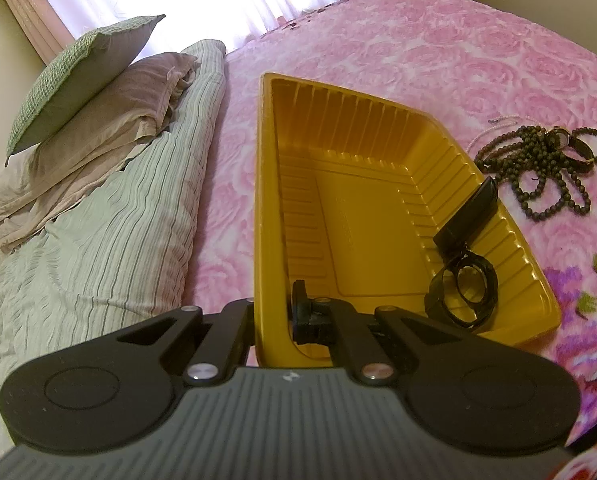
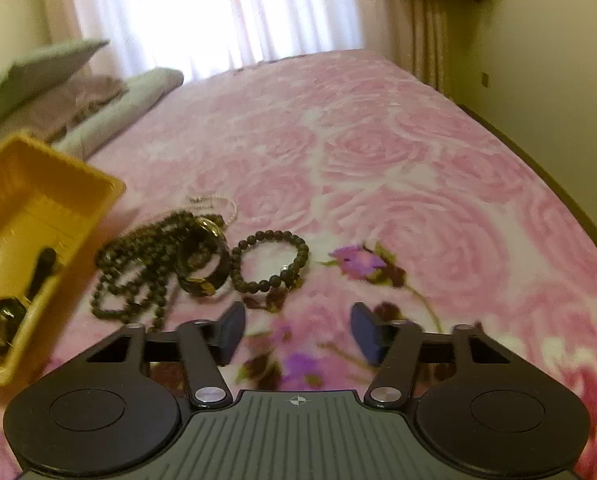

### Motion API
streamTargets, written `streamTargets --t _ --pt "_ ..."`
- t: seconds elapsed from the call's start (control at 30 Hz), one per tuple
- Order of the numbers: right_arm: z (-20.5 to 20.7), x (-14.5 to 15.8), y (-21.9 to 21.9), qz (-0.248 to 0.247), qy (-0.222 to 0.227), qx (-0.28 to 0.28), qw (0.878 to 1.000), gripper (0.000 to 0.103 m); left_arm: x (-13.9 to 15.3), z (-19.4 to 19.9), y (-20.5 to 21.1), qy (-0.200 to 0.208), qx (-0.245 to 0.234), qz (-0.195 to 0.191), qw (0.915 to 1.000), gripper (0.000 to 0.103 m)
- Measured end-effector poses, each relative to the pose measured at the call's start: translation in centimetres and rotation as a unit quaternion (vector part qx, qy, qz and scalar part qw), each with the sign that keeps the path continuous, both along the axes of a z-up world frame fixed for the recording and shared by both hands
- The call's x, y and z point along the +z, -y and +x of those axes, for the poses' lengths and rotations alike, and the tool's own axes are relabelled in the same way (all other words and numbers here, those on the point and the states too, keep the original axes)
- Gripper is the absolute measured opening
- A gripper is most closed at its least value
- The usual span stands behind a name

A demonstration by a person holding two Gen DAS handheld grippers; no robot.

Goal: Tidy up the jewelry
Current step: 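Reach the right tool to the pile and grasp a small pearl earring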

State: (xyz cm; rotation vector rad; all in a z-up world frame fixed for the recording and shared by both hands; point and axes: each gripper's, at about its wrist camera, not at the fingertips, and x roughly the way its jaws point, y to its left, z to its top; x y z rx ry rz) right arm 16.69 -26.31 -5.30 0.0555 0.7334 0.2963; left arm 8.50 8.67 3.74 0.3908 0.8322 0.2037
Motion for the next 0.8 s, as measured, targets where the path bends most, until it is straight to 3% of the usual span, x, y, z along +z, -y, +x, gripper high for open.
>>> streamTargets --t 0.07,0.33,0.4,0.43,0.67,0.8 --pt "0.7 -0.5 -0.5 -0.031 0.015 0.012 0.999 0.039 0.0 0.0 0.0 -0.001 0.001 0.001 1.0 0.002" --pt "2.6 -1.0 -1.7 -0.056 0.031 0.04 0.997 0.03 -0.1 0.1 0.2 -0.002 0.001 0.006 1.0 0.003" --pt "2.7 -0.9 -1.9 -0.065 0.031 0.046 0.996 0.02 -0.1 0.1 0.2 -0.002 0.001 0.006 1.0 0.002" --pt "2.6 -0.8 -2.0 -0.068 0.029 0.047 0.996 0.01 -0.1 0.1 0.2 -0.002 0.001 0.006 1.0 0.003" --pt "0.2 0.7 -2.3 -0.069 0.032 0.037 0.996 0.01 -0.1 0.0 0.2 -0.001 0.0 0.007 1.0 0.002" --pt "-1.1 2.3 -3.3 -0.028 0.031 0.055 0.998 0.01 -0.1 0.0 0.1 0.0 0.0 0.005 1.0 0.002"
